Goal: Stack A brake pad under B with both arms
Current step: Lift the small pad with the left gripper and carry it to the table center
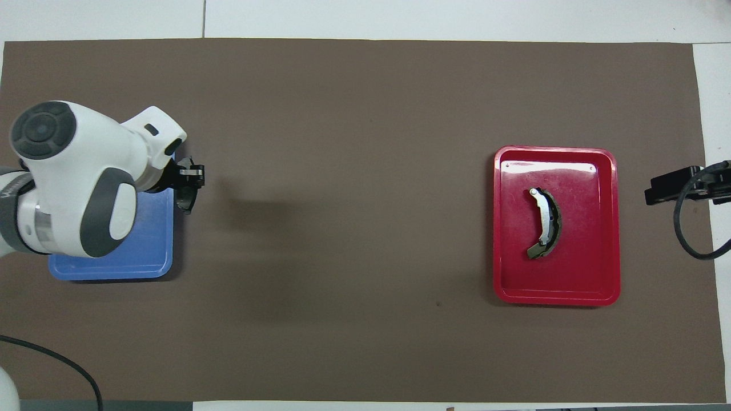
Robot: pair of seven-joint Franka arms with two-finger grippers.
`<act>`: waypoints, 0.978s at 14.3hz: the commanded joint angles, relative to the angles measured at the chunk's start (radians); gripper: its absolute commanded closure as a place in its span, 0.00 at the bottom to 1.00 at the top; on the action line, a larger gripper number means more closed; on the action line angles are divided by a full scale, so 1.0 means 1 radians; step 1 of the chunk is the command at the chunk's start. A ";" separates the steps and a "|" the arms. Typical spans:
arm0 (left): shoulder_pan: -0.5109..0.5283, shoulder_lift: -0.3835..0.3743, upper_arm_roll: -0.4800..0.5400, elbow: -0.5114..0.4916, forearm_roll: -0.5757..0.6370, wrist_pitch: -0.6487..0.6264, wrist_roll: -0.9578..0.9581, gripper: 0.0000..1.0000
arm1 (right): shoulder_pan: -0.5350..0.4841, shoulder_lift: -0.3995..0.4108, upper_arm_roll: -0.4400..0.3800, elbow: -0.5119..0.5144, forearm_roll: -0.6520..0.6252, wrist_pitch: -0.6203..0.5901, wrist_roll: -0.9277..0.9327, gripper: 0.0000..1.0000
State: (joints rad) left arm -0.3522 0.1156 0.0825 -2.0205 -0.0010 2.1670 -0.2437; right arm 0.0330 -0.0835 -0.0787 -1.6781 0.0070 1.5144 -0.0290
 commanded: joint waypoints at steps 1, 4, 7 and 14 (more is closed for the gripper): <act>-0.143 0.024 0.017 -0.001 0.015 0.059 -0.173 0.99 | -0.005 -0.022 0.005 -0.022 -0.005 -0.005 -0.017 0.00; -0.258 0.064 0.017 -0.003 0.015 0.122 -0.294 0.99 | -0.005 -0.022 0.005 -0.022 -0.005 -0.005 -0.017 0.00; -0.330 0.123 0.017 -0.003 0.015 0.201 -0.377 0.99 | -0.005 -0.022 0.005 -0.022 -0.005 -0.005 -0.017 0.00; -0.376 0.196 0.017 -0.007 0.015 0.251 -0.404 0.69 | -0.004 -0.022 0.005 -0.022 -0.005 -0.005 -0.017 0.00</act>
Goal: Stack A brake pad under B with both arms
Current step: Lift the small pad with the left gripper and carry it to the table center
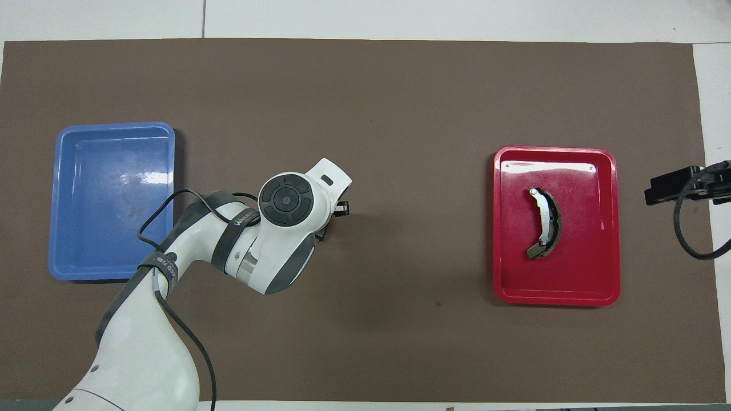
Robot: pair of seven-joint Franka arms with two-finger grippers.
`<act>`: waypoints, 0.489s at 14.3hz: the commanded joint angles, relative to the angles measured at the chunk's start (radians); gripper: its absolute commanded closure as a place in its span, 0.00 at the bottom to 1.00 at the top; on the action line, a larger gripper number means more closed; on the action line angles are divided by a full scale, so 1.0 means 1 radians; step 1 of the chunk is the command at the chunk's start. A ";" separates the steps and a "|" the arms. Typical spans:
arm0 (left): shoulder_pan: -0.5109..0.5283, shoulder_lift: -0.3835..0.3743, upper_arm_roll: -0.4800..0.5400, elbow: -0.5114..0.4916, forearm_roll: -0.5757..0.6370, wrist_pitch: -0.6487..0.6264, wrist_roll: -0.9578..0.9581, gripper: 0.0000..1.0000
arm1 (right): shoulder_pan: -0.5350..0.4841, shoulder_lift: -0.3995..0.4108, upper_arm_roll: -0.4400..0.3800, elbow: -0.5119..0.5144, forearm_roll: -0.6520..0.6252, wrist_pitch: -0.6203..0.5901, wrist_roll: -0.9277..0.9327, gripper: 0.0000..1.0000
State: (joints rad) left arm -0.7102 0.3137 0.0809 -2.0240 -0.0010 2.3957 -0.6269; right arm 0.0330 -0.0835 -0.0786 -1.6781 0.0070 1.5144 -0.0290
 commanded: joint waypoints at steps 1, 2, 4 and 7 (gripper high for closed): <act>-0.018 -0.002 0.019 -0.005 0.015 0.033 -0.017 0.46 | -0.005 -0.022 0.005 -0.022 -0.005 -0.005 -0.017 0.00; -0.018 -0.002 0.019 -0.013 0.015 0.042 -0.011 0.25 | -0.005 -0.022 0.005 -0.022 -0.005 -0.005 -0.017 0.00; -0.017 -0.005 0.023 -0.010 0.015 0.037 -0.008 0.01 | -0.005 -0.022 0.005 -0.022 -0.005 -0.005 -0.017 0.00; 0.046 -0.070 0.028 -0.012 0.015 -0.012 0.012 0.01 | -0.005 -0.022 0.005 -0.022 -0.005 -0.005 -0.017 0.00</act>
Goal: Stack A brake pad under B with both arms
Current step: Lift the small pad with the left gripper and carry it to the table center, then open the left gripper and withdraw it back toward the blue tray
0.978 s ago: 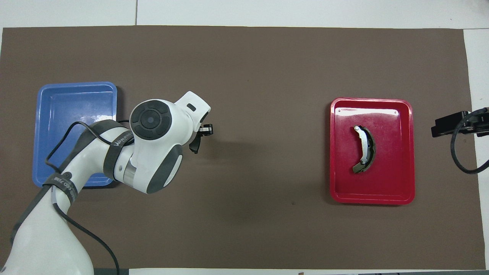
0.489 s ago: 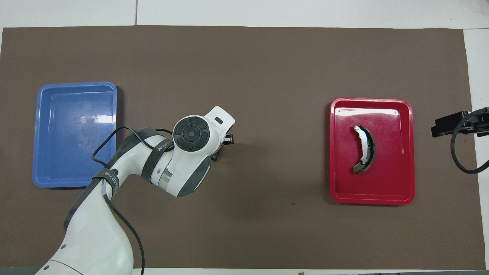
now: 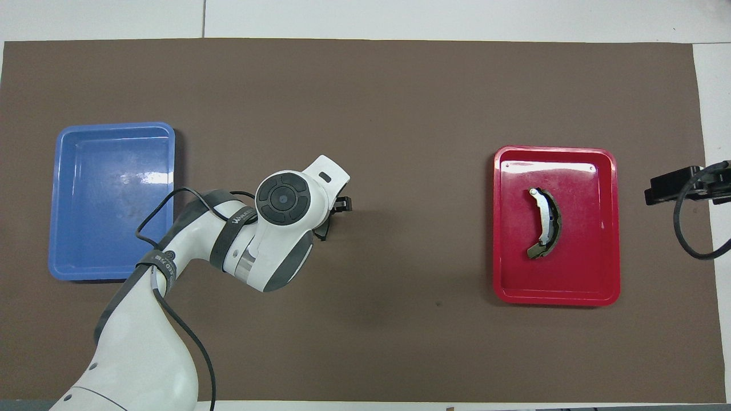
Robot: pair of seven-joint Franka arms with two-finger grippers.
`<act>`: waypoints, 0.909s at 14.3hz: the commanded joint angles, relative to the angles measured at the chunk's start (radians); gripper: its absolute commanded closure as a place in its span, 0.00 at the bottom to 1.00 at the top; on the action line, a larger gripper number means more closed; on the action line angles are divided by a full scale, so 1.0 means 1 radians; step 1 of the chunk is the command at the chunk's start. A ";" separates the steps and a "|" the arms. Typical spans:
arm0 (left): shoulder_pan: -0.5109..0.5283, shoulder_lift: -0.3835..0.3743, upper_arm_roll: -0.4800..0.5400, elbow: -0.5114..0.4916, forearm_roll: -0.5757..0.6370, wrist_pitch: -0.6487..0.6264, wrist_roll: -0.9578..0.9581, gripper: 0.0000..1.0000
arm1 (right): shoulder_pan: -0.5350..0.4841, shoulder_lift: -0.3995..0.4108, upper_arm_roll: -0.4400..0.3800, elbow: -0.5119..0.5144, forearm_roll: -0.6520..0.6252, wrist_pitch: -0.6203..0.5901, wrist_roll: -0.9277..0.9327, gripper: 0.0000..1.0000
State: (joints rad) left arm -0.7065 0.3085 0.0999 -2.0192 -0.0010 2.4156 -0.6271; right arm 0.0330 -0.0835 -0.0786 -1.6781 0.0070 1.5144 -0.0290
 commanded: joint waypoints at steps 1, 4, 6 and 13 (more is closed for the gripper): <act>0.082 -0.097 0.009 -0.016 0.015 -0.073 0.050 0.01 | -0.004 -0.022 0.005 -0.022 -0.005 -0.005 -0.017 0.00; 0.212 -0.179 0.007 -0.015 0.015 -0.206 0.232 0.00 | -0.005 -0.022 0.005 -0.022 -0.005 -0.005 -0.017 0.00; 0.315 -0.233 0.009 -0.012 0.015 -0.292 0.356 0.00 | -0.005 -0.022 0.005 -0.022 -0.005 -0.005 -0.017 0.00; 0.599 -0.345 0.012 0.120 0.015 -0.564 0.716 0.00 | 0.042 -0.079 0.020 -0.203 0.001 0.129 -0.046 0.00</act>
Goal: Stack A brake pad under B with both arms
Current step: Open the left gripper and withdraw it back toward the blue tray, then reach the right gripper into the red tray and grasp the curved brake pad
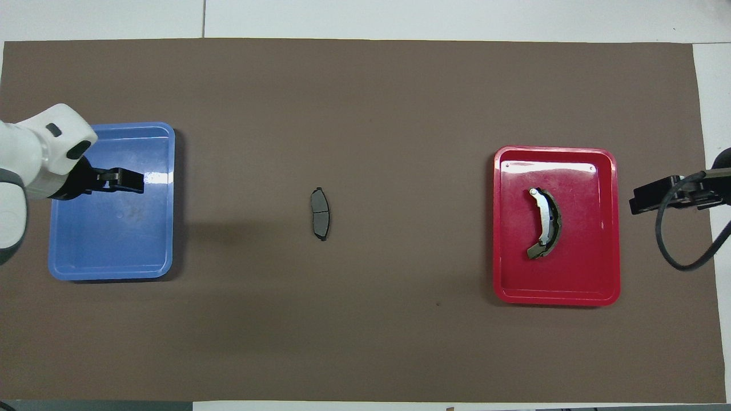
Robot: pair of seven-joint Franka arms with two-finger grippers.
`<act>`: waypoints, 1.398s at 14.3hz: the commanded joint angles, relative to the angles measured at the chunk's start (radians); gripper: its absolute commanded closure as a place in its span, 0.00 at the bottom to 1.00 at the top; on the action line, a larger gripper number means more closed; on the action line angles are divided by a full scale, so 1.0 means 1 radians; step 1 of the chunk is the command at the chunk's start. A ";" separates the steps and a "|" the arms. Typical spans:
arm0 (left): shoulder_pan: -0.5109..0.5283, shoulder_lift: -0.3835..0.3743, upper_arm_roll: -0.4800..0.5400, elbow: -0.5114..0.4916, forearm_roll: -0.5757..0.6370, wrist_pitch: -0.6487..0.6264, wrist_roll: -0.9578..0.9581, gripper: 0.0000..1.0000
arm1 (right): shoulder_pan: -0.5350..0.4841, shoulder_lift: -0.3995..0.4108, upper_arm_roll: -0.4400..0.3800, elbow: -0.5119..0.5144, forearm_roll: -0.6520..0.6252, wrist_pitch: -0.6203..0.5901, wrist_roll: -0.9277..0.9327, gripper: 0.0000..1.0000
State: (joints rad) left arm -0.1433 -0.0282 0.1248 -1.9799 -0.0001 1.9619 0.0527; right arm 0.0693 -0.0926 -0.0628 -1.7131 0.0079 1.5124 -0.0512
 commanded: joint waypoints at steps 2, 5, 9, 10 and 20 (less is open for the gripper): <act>0.056 0.013 -0.013 0.185 0.014 -0.199 0.067 0.00 | 0.012 -0.087 0.005 -0.357 0.000 0.329 -0.019 0.00; 0.073 0.050 -0.011 0.323 0.014 -0.311 0.068 0.00 | 0.027 0.032 0.005 -0.450 0.033 0.510 -0.015 0.00; 0.087 0.057 -0.008 0.362 0.014 -0.376 0.068 0.00 | 0.029 0.090 0.005 -0.577 0.034 0.724 -0.024 0.03; 0.090 0.050 -0.008 0.339 0.014 -0.376 0.071 0.00 | 0.027 0.099 0.005 -0.594 0.034 0.753 -0.024 0.07; 0.122 0.030 -0.008 0.312 0.014 -0.363 0.098 0.00 | 0.007 0.192 0.005 -0.594 0.035 0.822 -0.012 0.33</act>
State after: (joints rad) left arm -0.0310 0.0178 0.1239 -1.6585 0.0000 1.6099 0.1390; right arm 0.0886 0.0914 -0.0639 -2.3017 0.0227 2.3148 -0.0506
